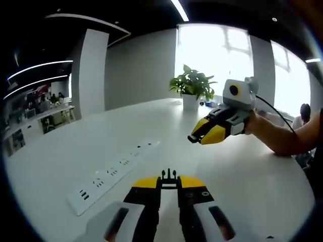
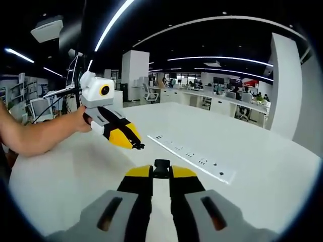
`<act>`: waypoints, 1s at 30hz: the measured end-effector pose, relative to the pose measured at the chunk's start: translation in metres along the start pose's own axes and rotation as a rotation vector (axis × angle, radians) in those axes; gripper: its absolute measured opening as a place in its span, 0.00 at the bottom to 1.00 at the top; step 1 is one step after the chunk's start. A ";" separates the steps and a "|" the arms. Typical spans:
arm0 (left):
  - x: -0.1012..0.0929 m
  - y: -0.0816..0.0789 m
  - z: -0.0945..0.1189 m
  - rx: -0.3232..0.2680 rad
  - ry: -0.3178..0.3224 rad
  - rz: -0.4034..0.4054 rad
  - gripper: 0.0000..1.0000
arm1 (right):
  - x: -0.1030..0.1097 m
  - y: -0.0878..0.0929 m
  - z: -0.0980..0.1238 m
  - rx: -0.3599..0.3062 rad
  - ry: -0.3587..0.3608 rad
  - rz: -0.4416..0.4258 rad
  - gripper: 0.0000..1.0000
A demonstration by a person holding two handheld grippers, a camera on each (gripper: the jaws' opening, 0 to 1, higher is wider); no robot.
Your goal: Snap the two parts of the plastic buckle together until the buckle closes and remains connected.
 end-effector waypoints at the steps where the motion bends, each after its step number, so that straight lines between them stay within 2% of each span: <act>1: -0.001 0.000 0.000 -0.002 0.001 -0.001 0.11 | 0.000 0.000 0.000 0.000 0.000 0.001 0.11; 23: -0.012 -0.004 0.000 0.020 0.014 -0.017 0.10 | 0.005 -0.003 0.003 -0.003 -0.011 0.010 0.10; 30: -0.021 0.002 0.004 0.017 0.000 0.003 0.10 | 0.011 -0.007 0.007 -0.012 -0.016 0.013 0.10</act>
Point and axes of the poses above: the point that each gripper's makers call its tool centre point, and the gripper's own axes: z roughly backward along the fingers, x roughly to its left, y roughly out of its underside, the point moved 7 cm from there along z, roughly backward along the fingers, and after that the axes turned 9 degrees about y, right-handed, at the moved point
